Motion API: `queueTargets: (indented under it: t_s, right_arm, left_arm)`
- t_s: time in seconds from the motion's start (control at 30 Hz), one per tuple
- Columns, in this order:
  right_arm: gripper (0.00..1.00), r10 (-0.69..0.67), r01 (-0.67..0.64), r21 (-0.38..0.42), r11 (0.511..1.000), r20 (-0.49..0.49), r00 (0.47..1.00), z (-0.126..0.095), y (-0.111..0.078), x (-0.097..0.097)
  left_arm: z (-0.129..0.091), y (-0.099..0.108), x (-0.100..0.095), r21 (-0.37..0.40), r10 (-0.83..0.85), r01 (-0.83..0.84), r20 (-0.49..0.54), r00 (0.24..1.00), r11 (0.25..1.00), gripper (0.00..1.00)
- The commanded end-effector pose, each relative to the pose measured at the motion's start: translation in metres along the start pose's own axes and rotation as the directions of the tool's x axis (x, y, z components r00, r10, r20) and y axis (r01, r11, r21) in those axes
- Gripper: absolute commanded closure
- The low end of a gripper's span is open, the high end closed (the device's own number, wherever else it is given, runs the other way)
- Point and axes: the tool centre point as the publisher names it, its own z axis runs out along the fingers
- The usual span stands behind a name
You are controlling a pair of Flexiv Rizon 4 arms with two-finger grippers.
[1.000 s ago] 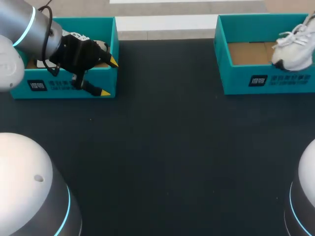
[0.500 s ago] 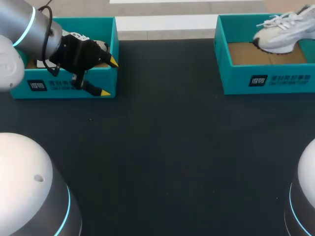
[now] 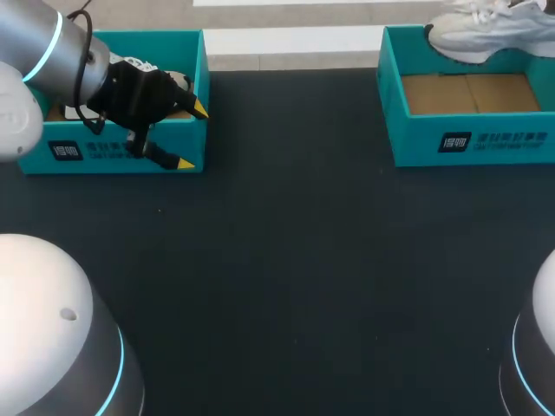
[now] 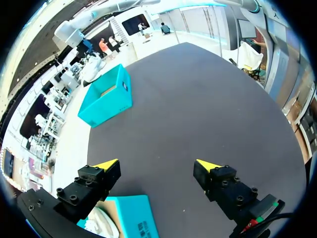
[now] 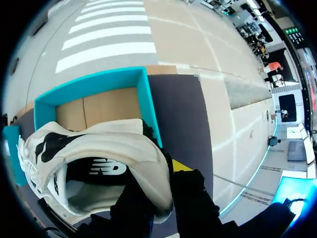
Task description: Take the shoe out of the shoebox, open the shoe tongue, remove and reinsert the insole, then place the shoe into the shoebox
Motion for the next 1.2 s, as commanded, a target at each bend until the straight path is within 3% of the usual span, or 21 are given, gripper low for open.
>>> queueTargets:
  t_s: [0.03, 0.53, 0.7, 1.2]
  right_arm:
    - [1.0, 0.001, -0.001, -0.05, 0.999, -0.005, 1.0, -0.001, -0.009, -0.002]
    - [1.0, 0.001, -0.001, -0.05, 0.999, -0.005, 1.0, -0.001, -0.009, -0.002]
    - [1.0, 0.058, -0.043, -0.128, 0.991, 0.115, 0.992, 0.015, -0.014, 0.008]
    - [1.0, 0.047, -0.037, -0.17, 0.985, 0.053, 0.998, 0.048, -0.013, 0.031]
  left_arm:
    - [-0.001, 0.0, 0.001, -0.002, 0.0, 0.0, 0.0, 1.0, 1.0, 0.0]
    - [-0.001, 0.0, 0.001, -0.002, 0.0, 0.0, 0.0, 1.0, 1.0, 0.0]
    - [-0.001, 0.0, 0.001, -0.002, 0.0, 0.0, 0.0, 1.0, 1.0, 0.0]
    - [-0.001, 0.0, 0.001, -0.002, 0.0, 0.0, 0.0, 1.0, 1.0, 0.0]
